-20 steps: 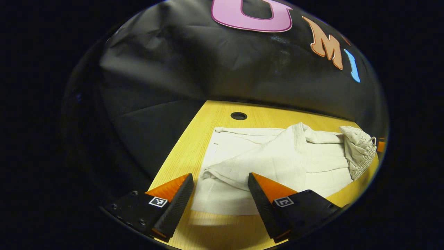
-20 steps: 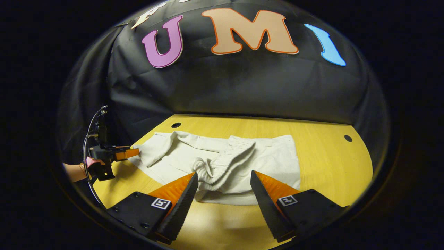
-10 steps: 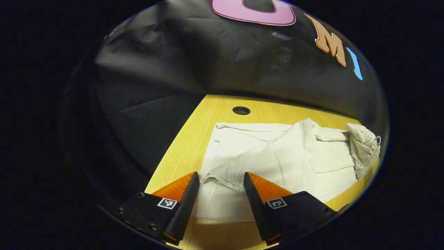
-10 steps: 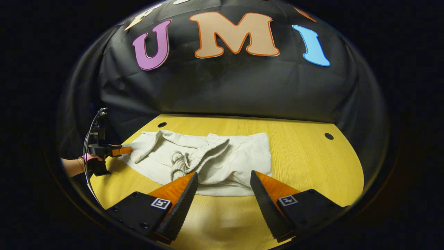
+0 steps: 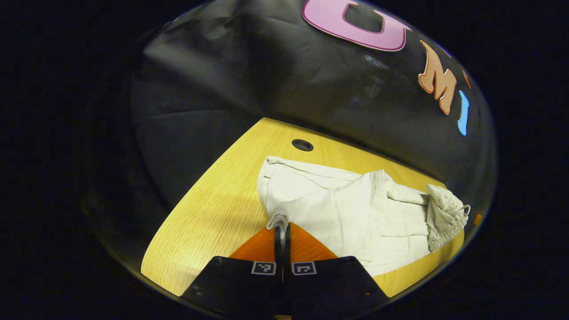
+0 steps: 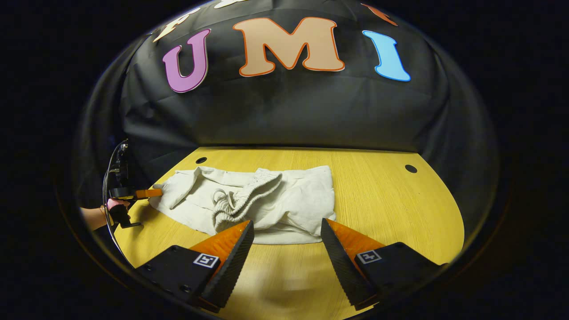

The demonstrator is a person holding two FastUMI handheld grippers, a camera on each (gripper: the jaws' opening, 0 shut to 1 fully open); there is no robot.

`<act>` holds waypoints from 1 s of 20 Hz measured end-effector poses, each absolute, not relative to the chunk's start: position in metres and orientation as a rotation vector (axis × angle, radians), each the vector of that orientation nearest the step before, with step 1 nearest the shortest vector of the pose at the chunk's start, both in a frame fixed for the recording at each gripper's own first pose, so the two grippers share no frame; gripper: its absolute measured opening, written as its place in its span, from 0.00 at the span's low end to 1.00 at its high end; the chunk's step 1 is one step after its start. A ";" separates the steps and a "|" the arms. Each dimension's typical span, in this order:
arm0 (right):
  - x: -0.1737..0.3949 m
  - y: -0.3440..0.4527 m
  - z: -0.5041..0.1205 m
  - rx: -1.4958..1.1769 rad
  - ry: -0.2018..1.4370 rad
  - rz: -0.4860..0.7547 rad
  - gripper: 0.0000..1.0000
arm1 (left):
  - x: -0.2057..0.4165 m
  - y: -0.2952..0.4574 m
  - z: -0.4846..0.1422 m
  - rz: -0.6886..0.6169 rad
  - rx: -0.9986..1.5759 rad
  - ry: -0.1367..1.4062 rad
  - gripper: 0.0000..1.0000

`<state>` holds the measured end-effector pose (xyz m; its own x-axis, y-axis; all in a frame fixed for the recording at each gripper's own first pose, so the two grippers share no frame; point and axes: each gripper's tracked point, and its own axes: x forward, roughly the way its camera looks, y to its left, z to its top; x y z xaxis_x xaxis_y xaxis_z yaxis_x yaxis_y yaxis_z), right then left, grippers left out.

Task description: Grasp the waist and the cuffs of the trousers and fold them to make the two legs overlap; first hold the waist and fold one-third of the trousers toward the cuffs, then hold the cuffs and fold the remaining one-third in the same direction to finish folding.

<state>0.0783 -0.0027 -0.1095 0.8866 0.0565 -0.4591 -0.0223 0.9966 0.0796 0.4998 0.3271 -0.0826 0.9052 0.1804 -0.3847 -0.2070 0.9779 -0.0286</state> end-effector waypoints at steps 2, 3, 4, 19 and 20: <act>0.078 -0.011 -0.109 0.075 0.474 0.025 0.96 | 0.501 0.317 -0.068 0.182 -0.077 0.350 0.00; 0.077 -0.016 -0.107 0.077 0.471 0.018 0.92 | 0.501 0.310 -0.059 0.169 -0.075 0.332 0.00; 0.077 -0.020 -0.106 0.079 0.466 0.012 0.92 | 0.501 0.300 -0.051 0.152 -0.076 0.316 0.00; 0.057 -0.101 -0.097 0.034 0.447 0.003 0.92 | 0.515 0.048 0.049 -0.152 -0.037 0.124 0.00; 0.056 -0.107 -0.096 0.036 0.443 0.003 0.92 | 0.517 0.026 0.052 -0.182 -0.036 0.121 0.00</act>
<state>0.0563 -0.1073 -0.0963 0.9035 0.0105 -0.4285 0.0051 0.9994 0.0352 0.5165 0.0256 0.0522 0.9761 -0.1831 -0.1169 0.1787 0.9828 -0.0470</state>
